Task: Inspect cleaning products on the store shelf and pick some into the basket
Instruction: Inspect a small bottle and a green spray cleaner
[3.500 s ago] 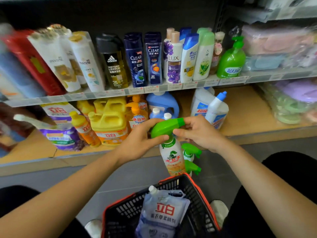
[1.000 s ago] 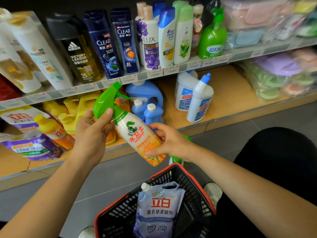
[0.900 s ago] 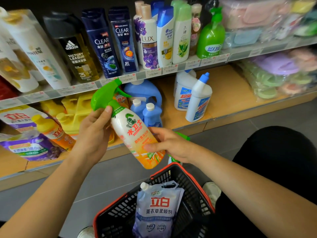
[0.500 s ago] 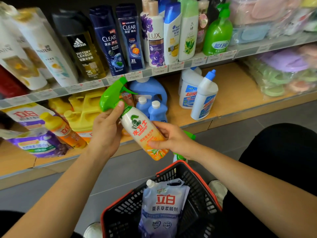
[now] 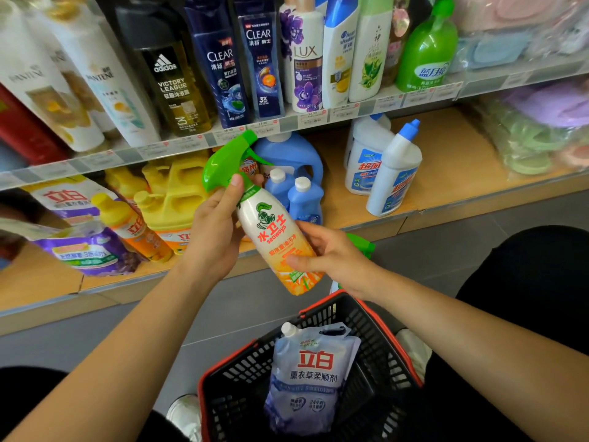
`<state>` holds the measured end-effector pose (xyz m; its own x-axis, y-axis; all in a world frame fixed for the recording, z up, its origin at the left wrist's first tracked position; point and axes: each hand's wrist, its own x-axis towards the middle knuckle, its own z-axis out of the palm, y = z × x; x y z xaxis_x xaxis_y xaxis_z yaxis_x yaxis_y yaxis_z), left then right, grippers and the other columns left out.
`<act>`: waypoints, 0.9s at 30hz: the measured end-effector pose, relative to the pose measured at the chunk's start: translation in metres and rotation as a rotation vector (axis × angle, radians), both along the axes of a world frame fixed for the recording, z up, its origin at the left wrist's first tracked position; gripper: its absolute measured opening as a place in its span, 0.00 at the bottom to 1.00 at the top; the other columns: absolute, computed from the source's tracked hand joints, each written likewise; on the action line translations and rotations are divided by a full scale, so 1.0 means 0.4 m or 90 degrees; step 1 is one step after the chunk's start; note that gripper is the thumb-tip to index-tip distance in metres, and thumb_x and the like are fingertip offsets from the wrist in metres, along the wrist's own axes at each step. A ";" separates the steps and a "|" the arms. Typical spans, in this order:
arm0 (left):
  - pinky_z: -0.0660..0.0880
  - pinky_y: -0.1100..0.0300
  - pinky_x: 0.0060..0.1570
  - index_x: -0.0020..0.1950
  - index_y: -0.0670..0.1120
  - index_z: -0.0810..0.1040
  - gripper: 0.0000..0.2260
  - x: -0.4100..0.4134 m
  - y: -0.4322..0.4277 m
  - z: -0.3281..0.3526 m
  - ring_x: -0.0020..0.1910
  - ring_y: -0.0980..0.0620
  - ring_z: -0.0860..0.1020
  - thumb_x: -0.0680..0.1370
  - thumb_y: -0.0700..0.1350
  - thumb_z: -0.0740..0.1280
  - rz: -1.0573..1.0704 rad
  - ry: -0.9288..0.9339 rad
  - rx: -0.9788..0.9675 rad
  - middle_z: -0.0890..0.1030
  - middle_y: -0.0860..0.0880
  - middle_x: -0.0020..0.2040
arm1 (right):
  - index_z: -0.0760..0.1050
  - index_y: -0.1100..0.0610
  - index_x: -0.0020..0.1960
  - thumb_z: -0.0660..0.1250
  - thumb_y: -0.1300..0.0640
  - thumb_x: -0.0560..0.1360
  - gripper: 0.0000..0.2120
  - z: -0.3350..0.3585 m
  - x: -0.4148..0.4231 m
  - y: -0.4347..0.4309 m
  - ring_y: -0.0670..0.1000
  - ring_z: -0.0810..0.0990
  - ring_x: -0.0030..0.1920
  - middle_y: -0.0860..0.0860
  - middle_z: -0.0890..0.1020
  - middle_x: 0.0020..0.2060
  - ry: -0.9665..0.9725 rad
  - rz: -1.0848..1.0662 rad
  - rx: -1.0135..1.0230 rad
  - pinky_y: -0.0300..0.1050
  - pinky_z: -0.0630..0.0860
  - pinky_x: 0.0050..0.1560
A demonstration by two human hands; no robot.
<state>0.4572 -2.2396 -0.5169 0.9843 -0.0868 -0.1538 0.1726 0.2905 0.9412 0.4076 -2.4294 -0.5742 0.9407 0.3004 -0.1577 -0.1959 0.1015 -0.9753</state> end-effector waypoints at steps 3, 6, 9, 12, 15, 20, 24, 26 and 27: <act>0.75 0.44 0.63 0.58 0.52 0.85 0.15 0.003 0.008 -0.006 0.61 0.46 0.80 0.80 0.57 0.63 -0.063 -0.033 -0.026 0.82 0.46 0.63 | 0.75 0.53 0.68 0.73 0.63 0.73 0.24 0.003 -0.004 -0.002 0.54 0.81 0.63 0.54 0.82 0.61 0.040 0.043 0.065 0.47 0.78 0.60; 0.77 0.44 0.61 0.64 0.50 0.80 0.18 0.001 0.008 -0.010 0.62 0.45 0.80 0.81 0.57 0.62 -0.078 -0.017 -0.005 0.82 0.44 0.63 | 0.73 0.57 0.70 0.72 0.60 0.74 0.25 0.013 -0.006 -0.001 0.56 0.79 0.65 0.57 0.81 0.63 0.054 0.044 0.087 0.51 0.77 0.64; 0.82 0.49 0.52 0.64 0.49 0.77 0.18 -0.010 0.000 -0.023 0.56 0.47 0.84 0.78 0.56 0.69 -0.082 -0.024 0.104 0.85 0.46 0.57 | 0.73 0.57 0.70 0.73 0.57 0.74 0.26 0.020 -0.005 0.003 0.56 0.80 0.64 0.57 0.82 0.62 0.043 0.008 0.068 0.55 0.76 0.66; 0.82 0.58 0.43 0.61 0.46 0.77 0.14 -0.017 0.000 -0.031 0.50 0.49 0.86 0.78 0.49 0.71 -0.062 -0.056 0.150 0.86 0.49 0.51 | 0.74 0.54 0.69 0.73 0.54 0.72 0.26 0.024 -0.004 0.004 0.54 0.81 0.63 0.54 0.83 0.61 0.027 -0.013 0.042 0.54 0.77 0.64; 0.82 0.58 0.42 0.61 0.43 0.78 0.13 -0.016 0.017 -0.032 0.50 0.49 0.85 0.79 0.47 0.70 -0.044 -0.042 0.111 0.86 0.47 0.51 | 0.75 0.44 0.66 0.76 0.55 0.71 0.25 0.026 -0.001 -0.002 0.51 0.81 0.62 0.50 0.83 0.61 0.006 0.024 0.036 0.49 0.79 0.60; 0.82 0.56 0.44 0.62 0.44 0.77 0.15 -0.016 0.025 -0.041 0.51 0.49 0.84 0.80 0.51 0.69 -0.021 -0.009 0.021 0.85 0.48 0.51 | 0.75 0.43 0.66 0.82 0.56 0.62 0.35 0.038 0.012 -0.010 0.50 0.82 0.59 0.49 0.81 0.61 -0.051 -0.056 -0.029 0.48 0.81 0.53; 0.82 0.57 0.42 0.56 0.44 0.80 0.13 -0.005 0.038 -0.051 0.44 0.53 0.86 0.81 0.54 0.68 -0.013 0.076 0.100 0.87 0.51 0.44 | 0.78 0.48 0.61 0.84 0.54 0.57 0.34 0.046 0.007 -0.022 0.46 0.83 0.53 0.47 0.82 0.55 -0.126 -0.195 -0.112 0.42 0.81 0.44; 0.80 0.56 0.46 0.49 0.47 0.84 0.14 -0.005 0.053 -0.063 0.43 0.54 0.86 0.79 0.57 0.70 -0.026 0.091 0.223 0.87 0.51 0.42 | 0.77 0.47 0.60 0.85 0.55 0.58 0.33 0.057 0.006 -0.036 0.44 0.82 0.55 0.45 0.81 0.55 -0.168 -0.240 -0.154 0.41 0.81 0.45; 0.79 0.56 0.46 0.44 0.48 0.86 0.14 -0.008 0.059 -0.071 0.42 0.54 0.85 0.77 0.58 0.71 -0.016 0.078 0.284 0.87 0.50 0.41 | 0.76 0.47 0.60 0.85 0.56 0.58 0.33 0.064 0.006 -0.044 0.44 0.81 0.56 0.44 0.80 0.56 -0.193 -0.258 -0.179 0.40 0.81 0.47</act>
